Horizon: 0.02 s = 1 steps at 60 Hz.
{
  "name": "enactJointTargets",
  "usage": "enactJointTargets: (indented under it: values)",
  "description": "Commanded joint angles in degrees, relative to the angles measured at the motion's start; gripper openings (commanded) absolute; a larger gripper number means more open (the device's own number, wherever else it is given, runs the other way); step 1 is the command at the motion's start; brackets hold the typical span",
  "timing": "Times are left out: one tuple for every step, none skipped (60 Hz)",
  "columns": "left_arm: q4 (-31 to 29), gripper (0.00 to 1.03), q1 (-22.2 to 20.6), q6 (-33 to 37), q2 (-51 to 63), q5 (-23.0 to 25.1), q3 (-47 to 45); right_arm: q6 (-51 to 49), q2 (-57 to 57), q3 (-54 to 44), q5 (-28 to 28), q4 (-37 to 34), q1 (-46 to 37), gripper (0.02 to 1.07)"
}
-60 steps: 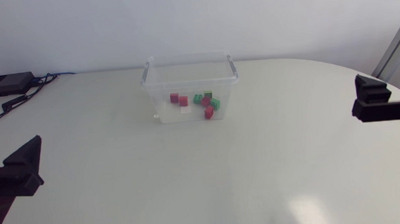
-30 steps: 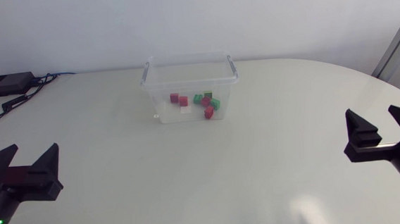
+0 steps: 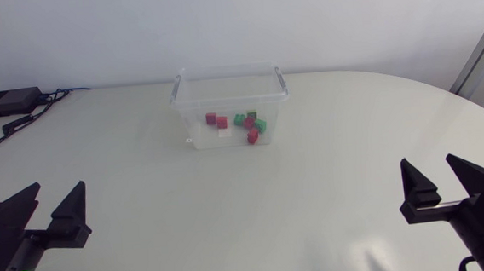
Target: Place the duplo bricks in the container
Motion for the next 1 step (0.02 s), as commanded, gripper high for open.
enactJointTargets:
  values:
    - [0.93,0.99,0.43,-1.28,-0.38,0.43,-1.26,1.3,-0.56,-1.17,-0.19,1.02,-0.34,1.03]
